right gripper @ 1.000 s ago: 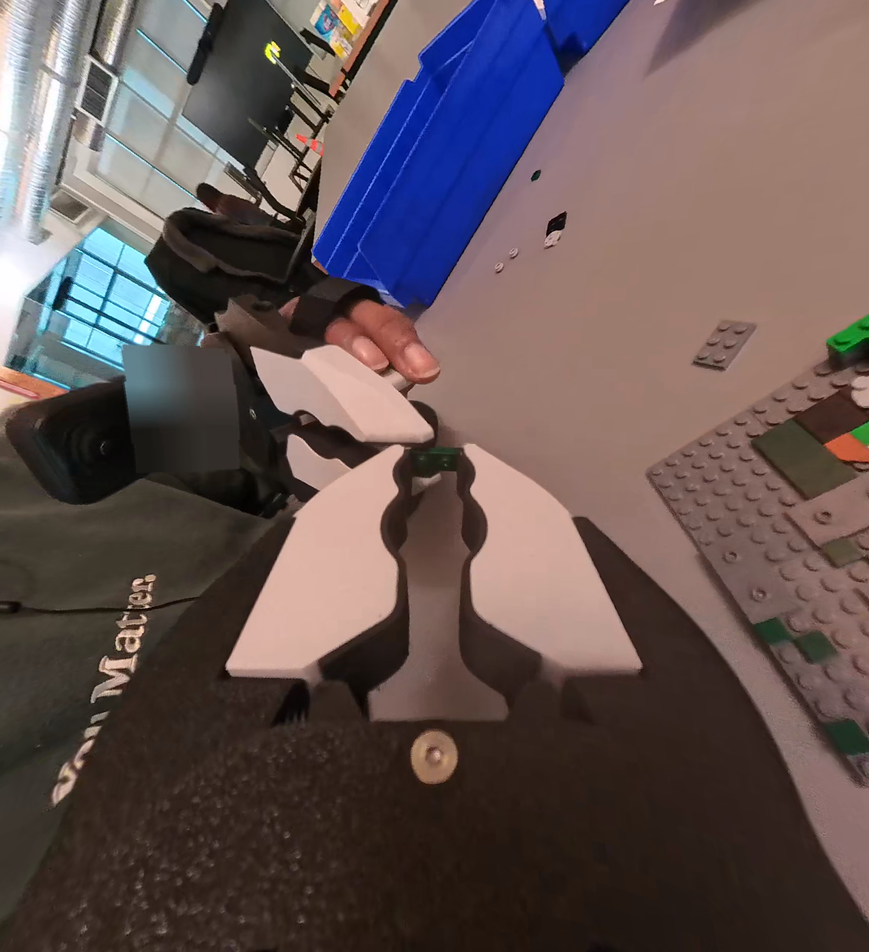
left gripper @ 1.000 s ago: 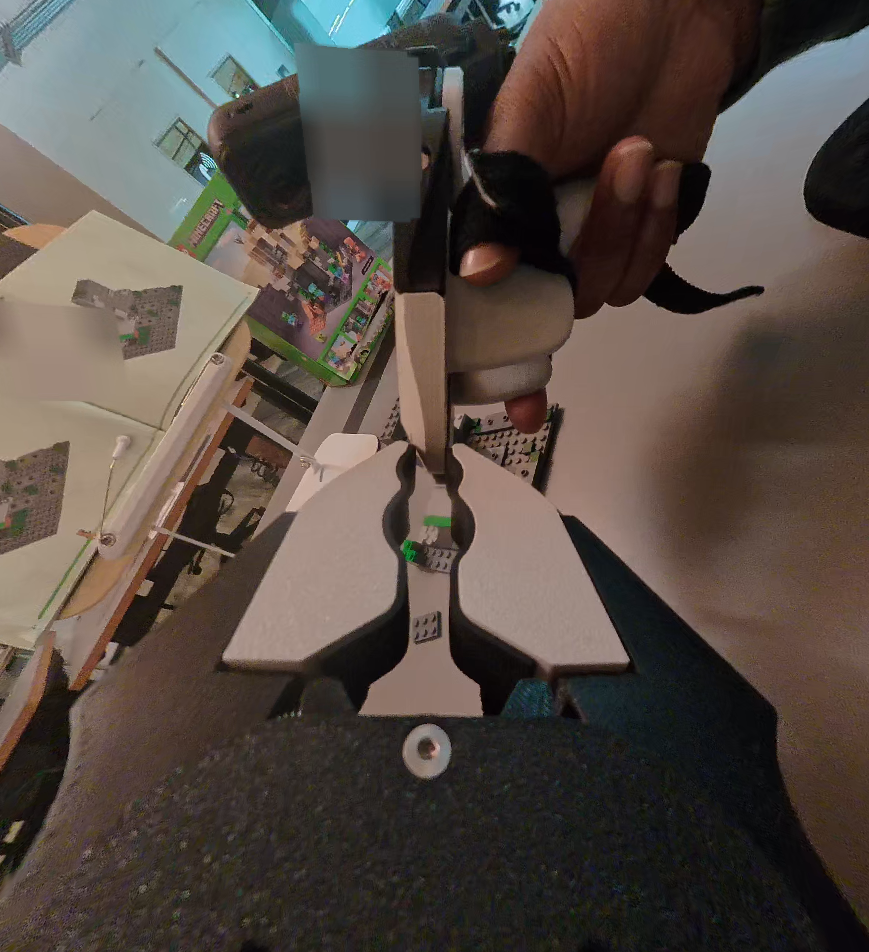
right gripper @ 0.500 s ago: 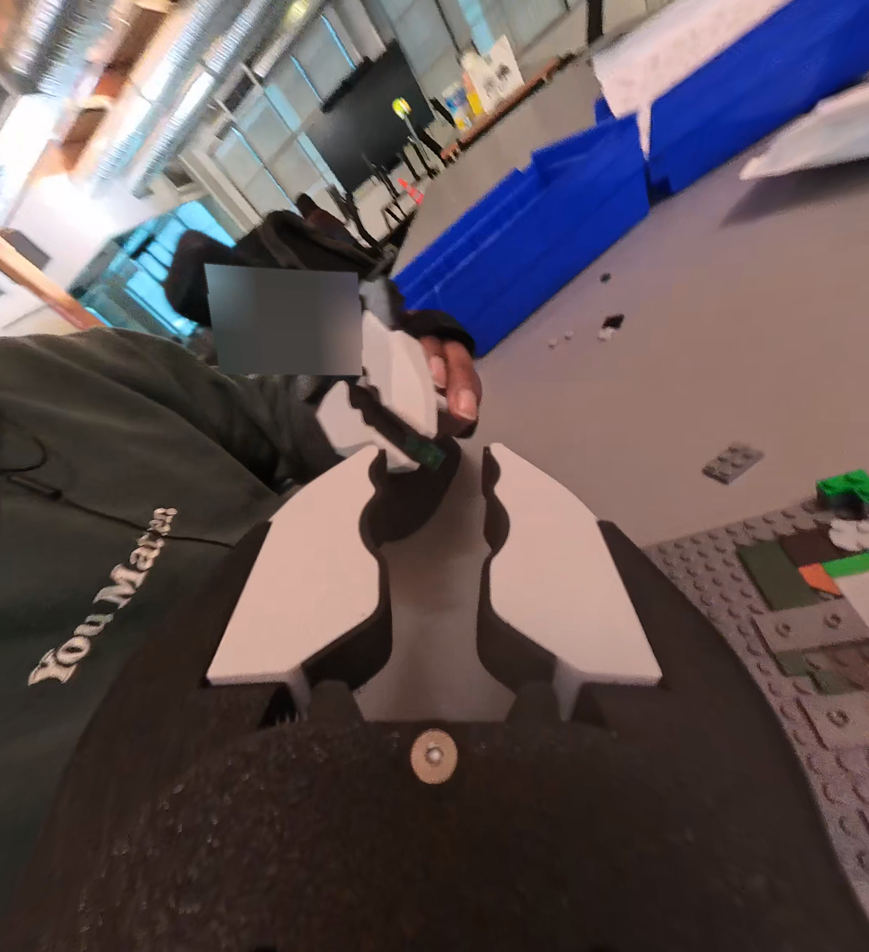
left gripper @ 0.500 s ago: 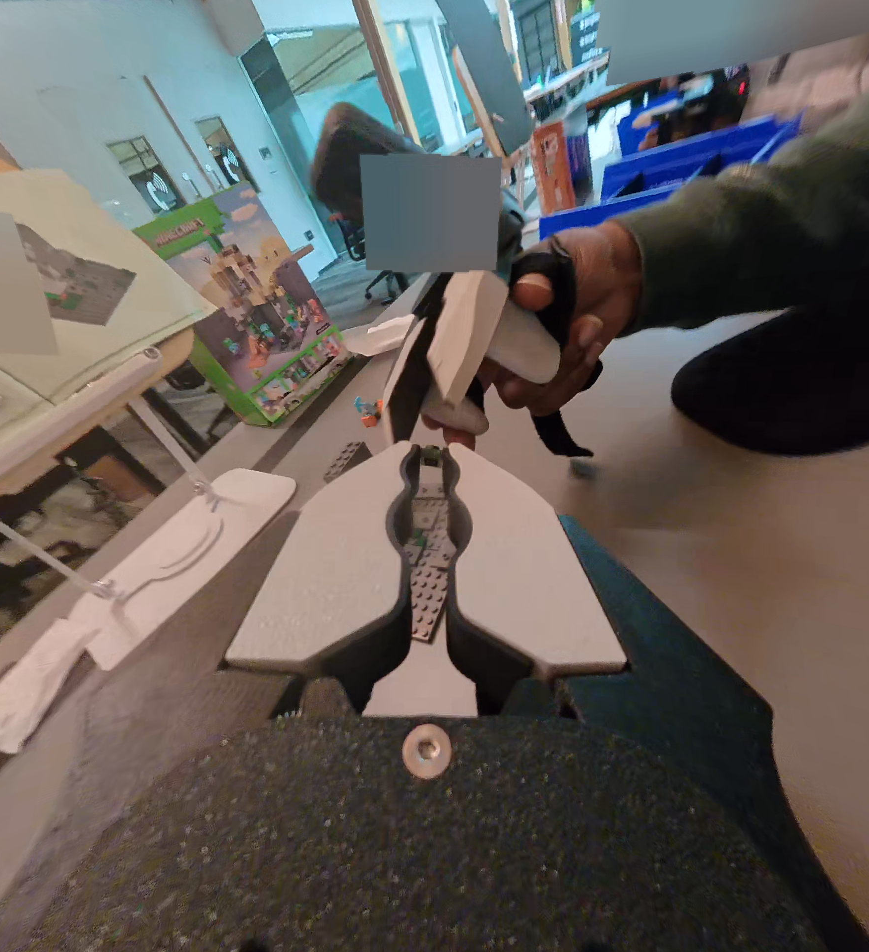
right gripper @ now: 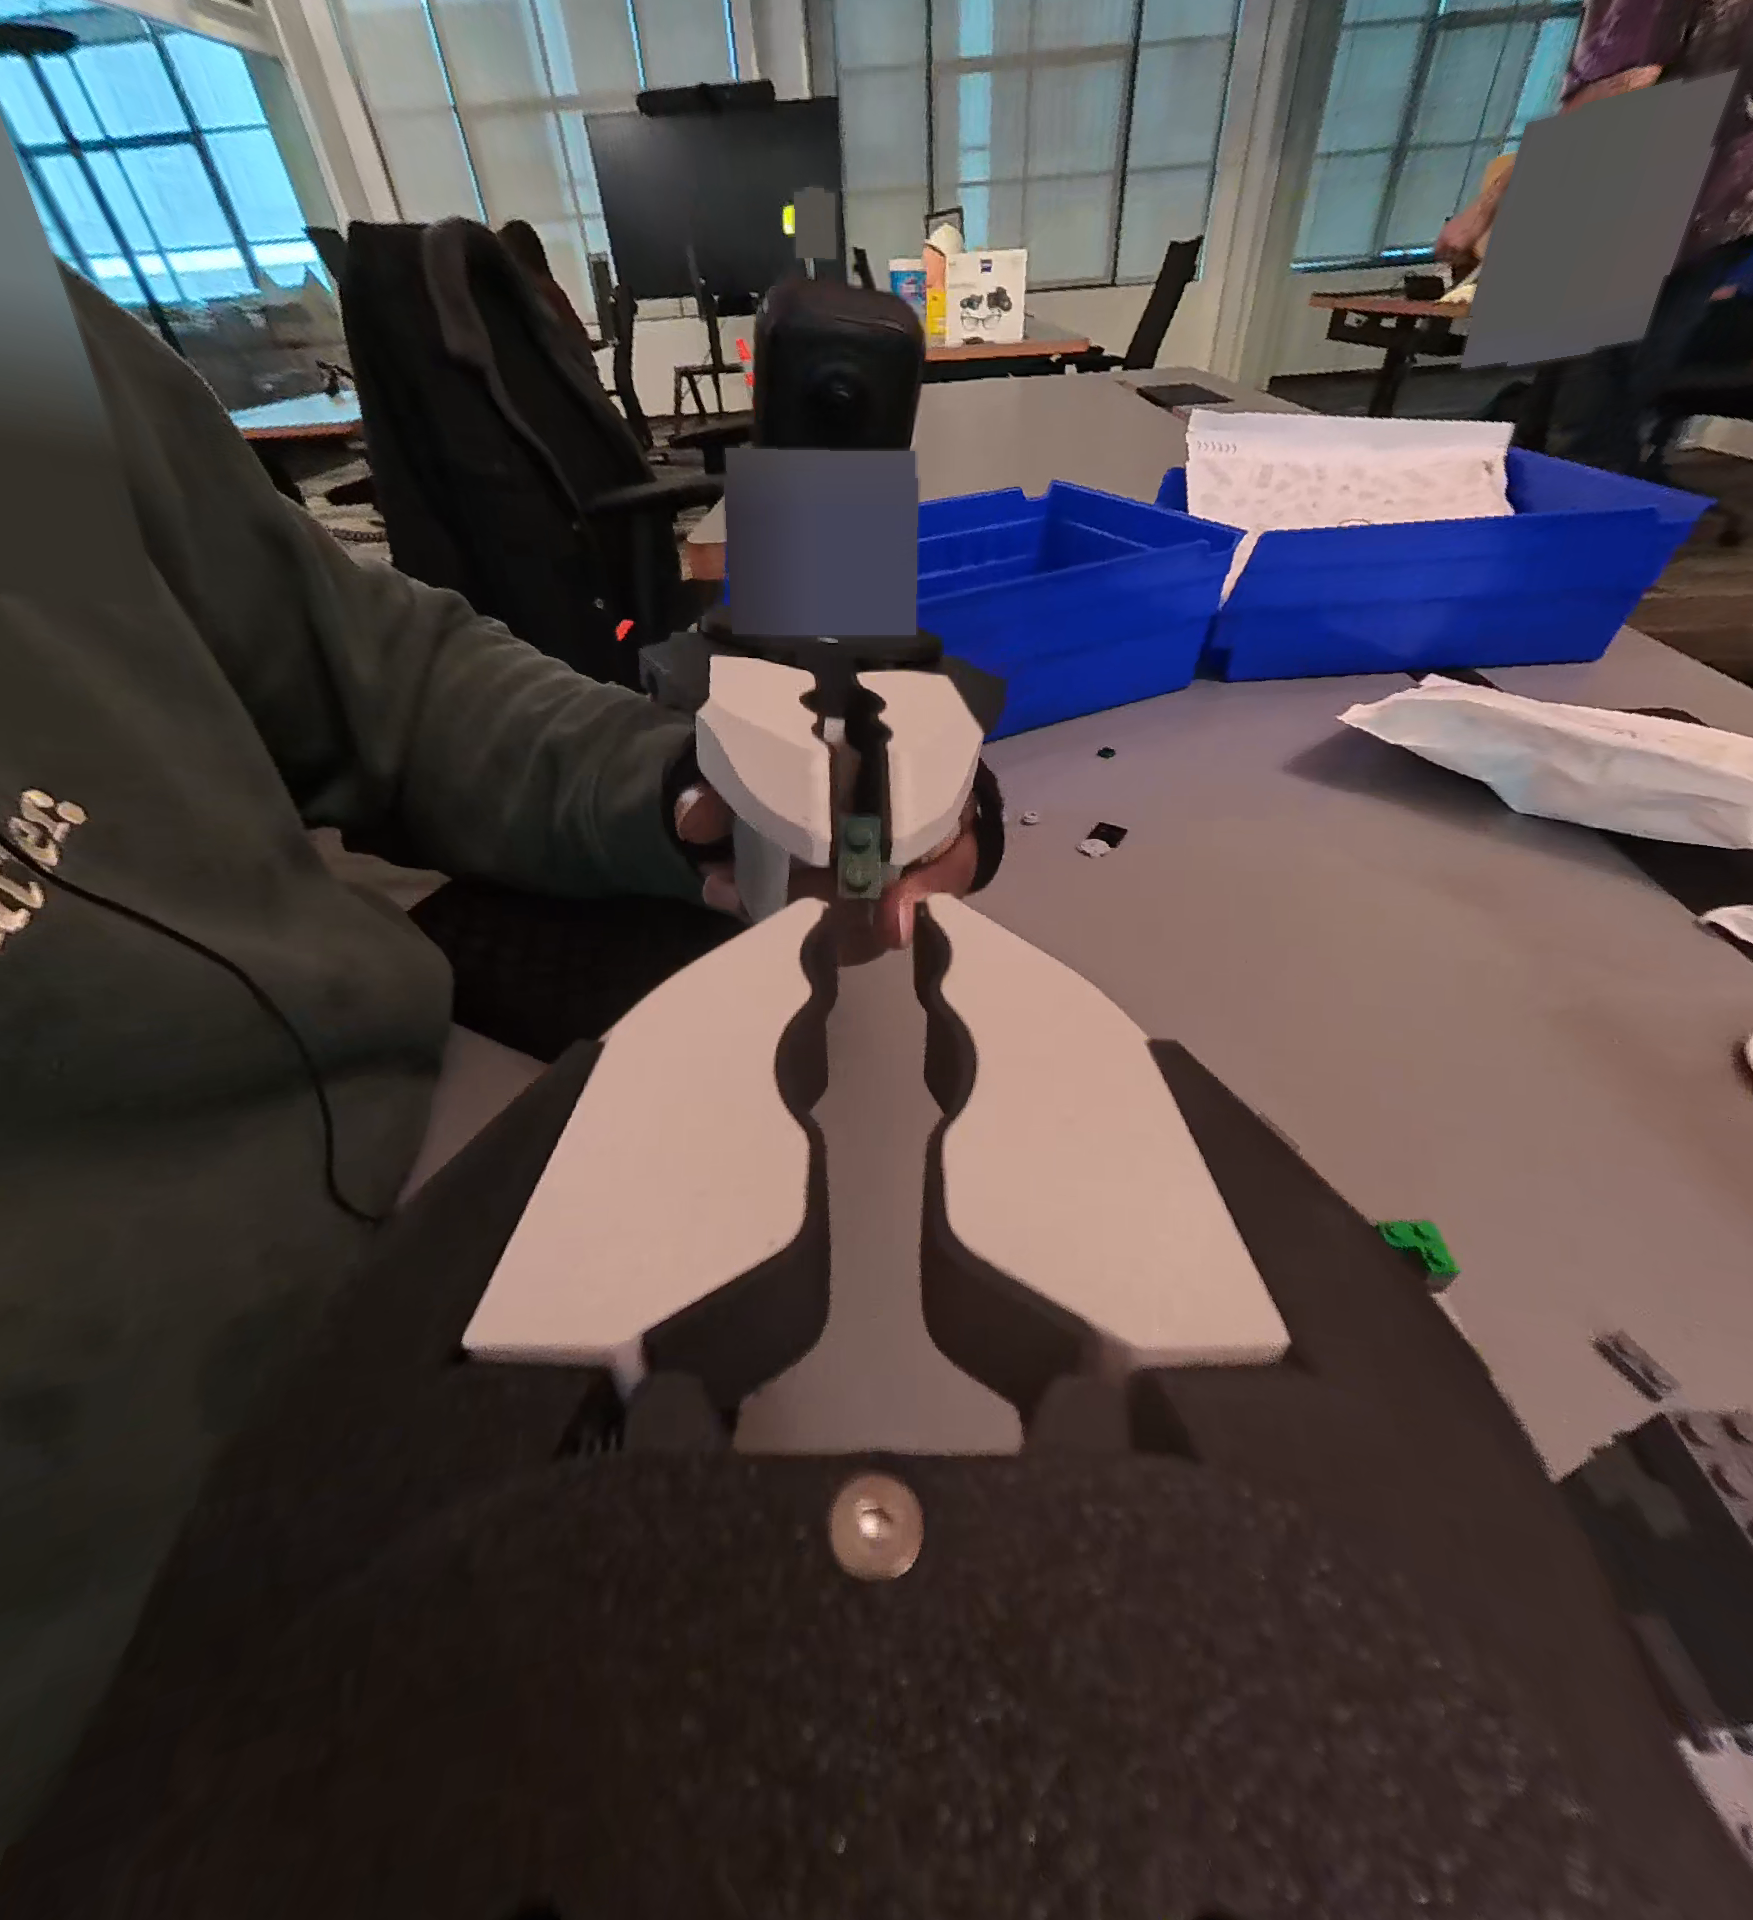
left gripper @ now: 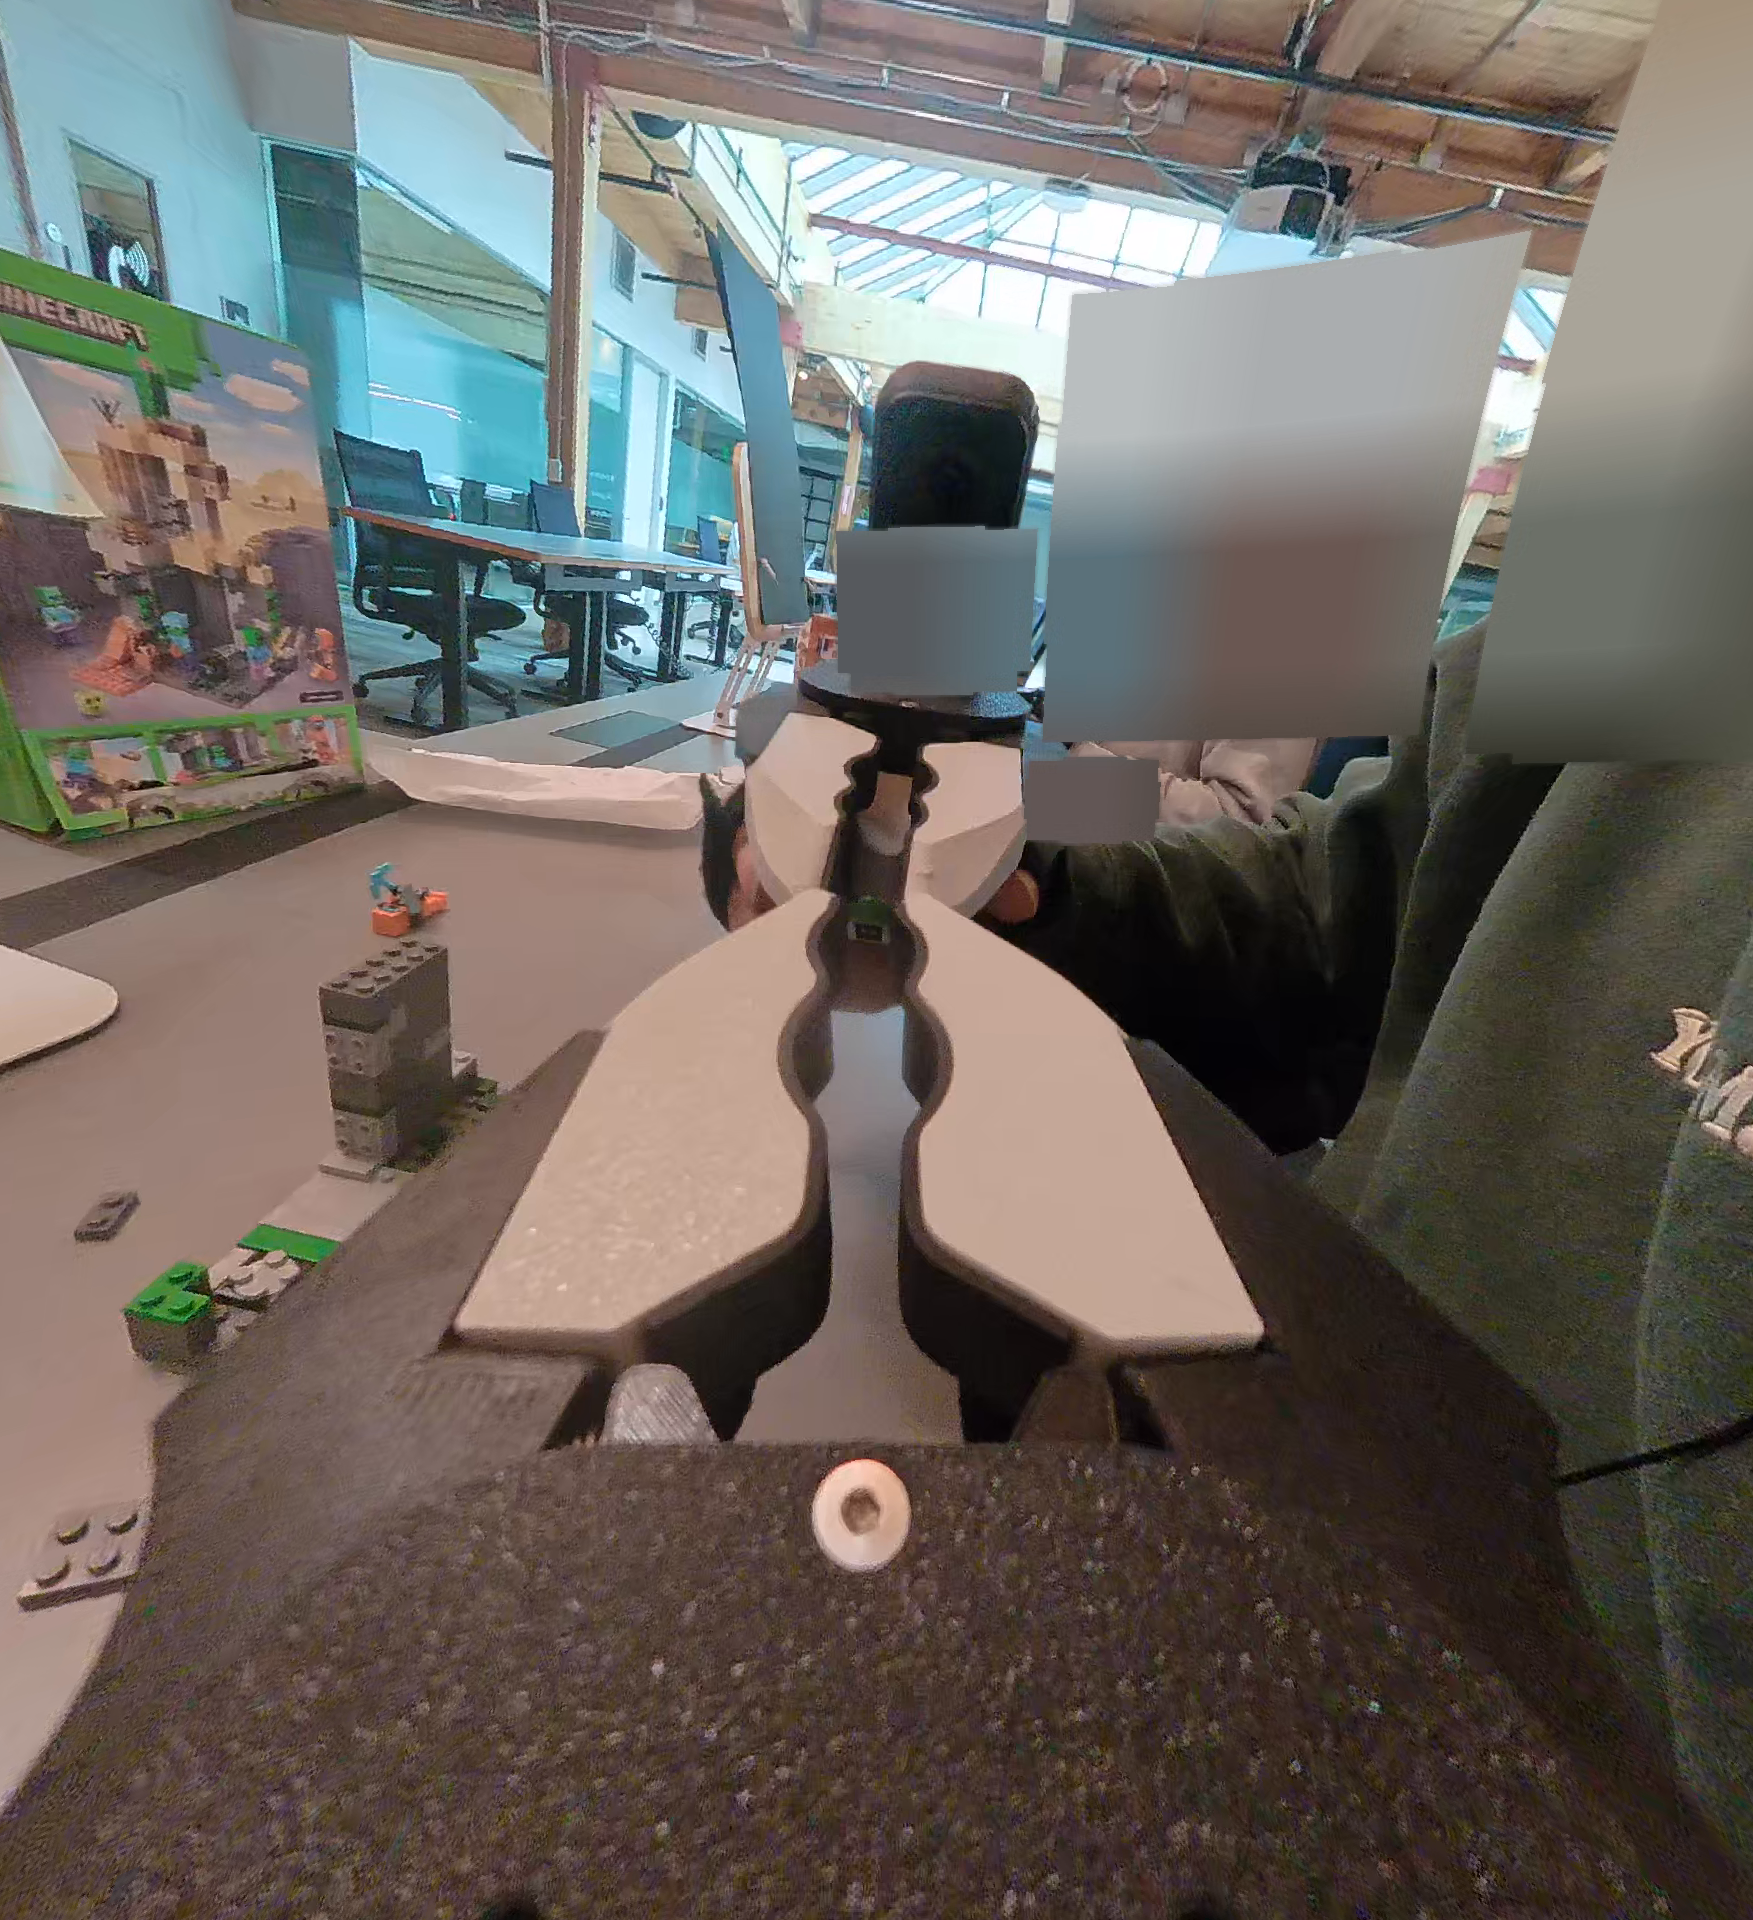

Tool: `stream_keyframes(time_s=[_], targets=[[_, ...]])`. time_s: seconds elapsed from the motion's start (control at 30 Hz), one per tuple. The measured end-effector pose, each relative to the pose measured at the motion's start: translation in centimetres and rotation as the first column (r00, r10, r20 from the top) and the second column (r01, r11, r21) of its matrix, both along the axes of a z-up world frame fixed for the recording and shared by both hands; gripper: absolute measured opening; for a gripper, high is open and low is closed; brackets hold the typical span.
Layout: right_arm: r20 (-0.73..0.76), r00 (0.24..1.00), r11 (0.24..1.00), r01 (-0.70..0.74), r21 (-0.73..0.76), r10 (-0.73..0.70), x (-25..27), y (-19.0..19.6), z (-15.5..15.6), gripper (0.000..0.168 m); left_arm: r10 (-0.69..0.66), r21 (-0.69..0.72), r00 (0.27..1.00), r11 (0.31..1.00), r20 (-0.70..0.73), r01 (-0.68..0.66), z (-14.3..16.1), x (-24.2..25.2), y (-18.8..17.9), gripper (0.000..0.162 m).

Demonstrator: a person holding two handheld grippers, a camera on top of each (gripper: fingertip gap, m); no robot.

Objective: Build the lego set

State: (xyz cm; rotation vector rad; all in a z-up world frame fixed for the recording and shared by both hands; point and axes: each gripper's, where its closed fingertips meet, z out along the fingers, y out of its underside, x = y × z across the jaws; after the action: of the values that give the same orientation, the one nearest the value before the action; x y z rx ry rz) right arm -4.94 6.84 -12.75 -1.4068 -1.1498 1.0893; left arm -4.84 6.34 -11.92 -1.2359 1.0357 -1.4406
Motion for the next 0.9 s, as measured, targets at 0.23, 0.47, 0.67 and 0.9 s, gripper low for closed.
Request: stream_keyframes(time_s=[0.23,0.47,0.67,0.9], targets=[[0.035,0.999,1.000,-0.031,0.002,0.031,-0.7,-0.6,-0.2,0.008,-0.016,0.012,1.000,1.000,0.001,0.016,0.0,0.1,-0.4,0.008],[0.102,0.995,1.000,-0.016,0.009,0.015,0.5,-0.6,-0.8,0.007,0.017,0.047,0.996,0.999,-0.093,-0.013,-1.1,0.1,0.0,0.014],[0.321,0.930,0.984,0.174,0.037,-0.177,8.8,3.8,-2.7,0.007,0.252,0.154,0.913,0.965,-0.322,-0.213,-4.2,-1.0,3.7,0.001],[0.593,0.753,0.934,0.357,-0.003,-0.286,18.0,10.7,-10.5,0.007,0.399,0.200,0.827,0.917,-0.397,-0.346,-5.9,-2.0,6.1,0.000]])
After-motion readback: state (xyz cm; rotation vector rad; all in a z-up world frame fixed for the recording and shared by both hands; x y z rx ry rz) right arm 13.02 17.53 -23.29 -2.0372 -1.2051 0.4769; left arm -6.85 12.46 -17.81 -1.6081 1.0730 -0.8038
